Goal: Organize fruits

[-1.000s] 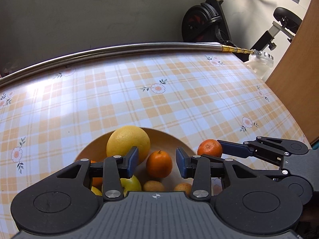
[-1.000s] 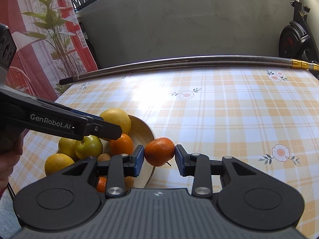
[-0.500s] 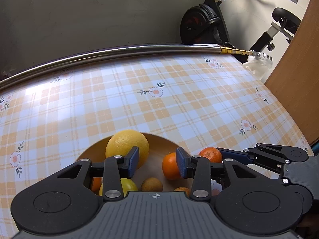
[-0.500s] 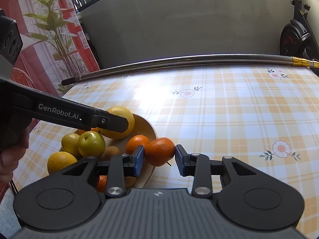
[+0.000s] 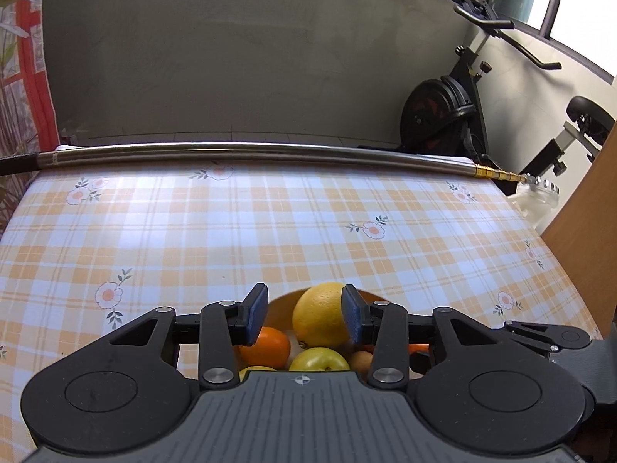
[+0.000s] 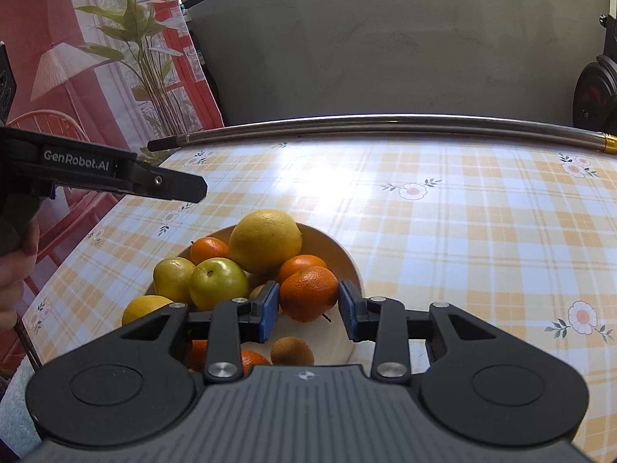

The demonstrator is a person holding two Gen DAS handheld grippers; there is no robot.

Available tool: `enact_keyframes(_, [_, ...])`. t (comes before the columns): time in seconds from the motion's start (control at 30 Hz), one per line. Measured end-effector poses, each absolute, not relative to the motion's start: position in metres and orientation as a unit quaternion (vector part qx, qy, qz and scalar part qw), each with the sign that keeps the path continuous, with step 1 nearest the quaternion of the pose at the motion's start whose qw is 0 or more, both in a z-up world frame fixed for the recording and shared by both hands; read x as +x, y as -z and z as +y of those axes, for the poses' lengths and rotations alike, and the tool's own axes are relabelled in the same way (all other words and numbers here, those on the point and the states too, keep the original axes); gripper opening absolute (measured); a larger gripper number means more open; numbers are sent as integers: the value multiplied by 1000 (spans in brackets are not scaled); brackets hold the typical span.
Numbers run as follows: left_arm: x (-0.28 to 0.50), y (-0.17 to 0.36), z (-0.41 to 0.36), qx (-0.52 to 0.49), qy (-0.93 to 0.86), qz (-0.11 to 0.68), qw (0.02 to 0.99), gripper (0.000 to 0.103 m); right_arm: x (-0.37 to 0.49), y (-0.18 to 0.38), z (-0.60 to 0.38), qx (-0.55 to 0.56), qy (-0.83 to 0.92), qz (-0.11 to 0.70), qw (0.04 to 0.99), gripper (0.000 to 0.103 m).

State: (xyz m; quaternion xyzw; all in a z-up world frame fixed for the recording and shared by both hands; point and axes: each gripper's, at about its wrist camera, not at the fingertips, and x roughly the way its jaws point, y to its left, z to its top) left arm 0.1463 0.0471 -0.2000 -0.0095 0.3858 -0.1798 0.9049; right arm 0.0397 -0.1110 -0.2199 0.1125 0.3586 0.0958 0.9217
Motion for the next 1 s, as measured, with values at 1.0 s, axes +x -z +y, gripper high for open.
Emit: enact_keyframes(1.0, [98, 204, 102, -74, 128, 380, 913, 62, 48, 224, -84, 104, -70, 428, 895, 38])
